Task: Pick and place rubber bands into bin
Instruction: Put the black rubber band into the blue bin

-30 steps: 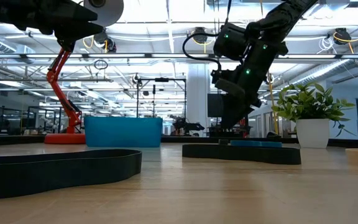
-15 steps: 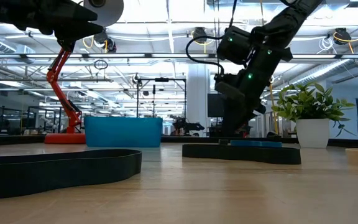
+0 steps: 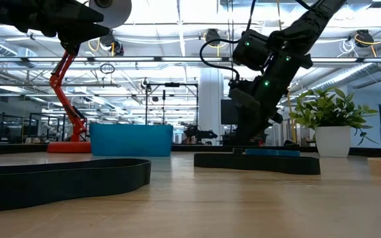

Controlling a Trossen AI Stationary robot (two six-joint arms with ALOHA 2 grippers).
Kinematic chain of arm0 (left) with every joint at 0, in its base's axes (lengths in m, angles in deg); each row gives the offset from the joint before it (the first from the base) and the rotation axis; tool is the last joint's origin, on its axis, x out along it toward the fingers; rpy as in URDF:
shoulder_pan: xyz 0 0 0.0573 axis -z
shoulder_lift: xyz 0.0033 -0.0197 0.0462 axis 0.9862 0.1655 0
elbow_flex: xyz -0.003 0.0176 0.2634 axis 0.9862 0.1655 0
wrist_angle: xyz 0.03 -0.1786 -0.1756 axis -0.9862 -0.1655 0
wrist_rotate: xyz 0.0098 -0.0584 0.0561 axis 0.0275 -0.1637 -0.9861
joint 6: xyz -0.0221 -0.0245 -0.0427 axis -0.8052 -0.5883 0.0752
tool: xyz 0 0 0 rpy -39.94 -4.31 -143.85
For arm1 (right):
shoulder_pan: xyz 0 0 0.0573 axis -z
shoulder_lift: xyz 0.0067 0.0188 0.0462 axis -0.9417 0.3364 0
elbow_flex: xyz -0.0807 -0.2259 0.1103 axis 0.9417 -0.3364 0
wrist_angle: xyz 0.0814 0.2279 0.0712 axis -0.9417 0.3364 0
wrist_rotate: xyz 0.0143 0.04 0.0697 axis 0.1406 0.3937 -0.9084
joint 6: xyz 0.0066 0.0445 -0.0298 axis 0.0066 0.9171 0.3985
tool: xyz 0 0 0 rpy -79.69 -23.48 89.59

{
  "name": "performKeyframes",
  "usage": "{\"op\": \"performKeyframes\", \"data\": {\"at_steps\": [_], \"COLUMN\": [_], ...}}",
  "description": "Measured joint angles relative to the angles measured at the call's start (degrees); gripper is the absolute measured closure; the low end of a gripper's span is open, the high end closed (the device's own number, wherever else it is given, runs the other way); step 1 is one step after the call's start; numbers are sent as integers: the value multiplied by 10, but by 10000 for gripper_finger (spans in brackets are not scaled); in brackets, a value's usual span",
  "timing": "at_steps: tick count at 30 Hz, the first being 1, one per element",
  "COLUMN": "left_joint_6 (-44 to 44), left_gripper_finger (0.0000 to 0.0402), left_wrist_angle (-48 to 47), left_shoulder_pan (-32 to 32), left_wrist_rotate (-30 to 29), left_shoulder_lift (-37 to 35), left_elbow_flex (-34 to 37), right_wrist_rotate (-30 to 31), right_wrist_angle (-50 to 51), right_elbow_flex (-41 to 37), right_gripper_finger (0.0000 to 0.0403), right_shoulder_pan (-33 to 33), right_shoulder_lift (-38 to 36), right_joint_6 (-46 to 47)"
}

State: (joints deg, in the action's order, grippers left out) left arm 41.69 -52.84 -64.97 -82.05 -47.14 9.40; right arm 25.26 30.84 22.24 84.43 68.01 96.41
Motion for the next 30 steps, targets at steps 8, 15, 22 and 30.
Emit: {"op": "performKeyframes", "data": {"at_steps": [8,15,22,30], "left_joint_6": [-2,-2,-2,-1], "left_gripper_finger": [227,227,227,227], "left_wrist_angle": [-1,-12,-13,-13], "left_shoulder_pan": [0,0,0,0], "left_wrist_rotate": [0,0,0,0], "left_shoulder_lift": [0,0,0,0], "left_elbow_flex": [0,0,0,0], "right_wrist_rotate": [-2,-2,-2,-2], "right_wrist_angle": [-1,-7,-6,-4], "right_elbow_flex": [0,0,0,0], "right_gripper_finger": [312,312,312,306], "right_shoulder_pan": [0,0,0,1], "right_shoulder_lift": [0,0,0,0], "right_joint_6": [-4,0,10,21]}}
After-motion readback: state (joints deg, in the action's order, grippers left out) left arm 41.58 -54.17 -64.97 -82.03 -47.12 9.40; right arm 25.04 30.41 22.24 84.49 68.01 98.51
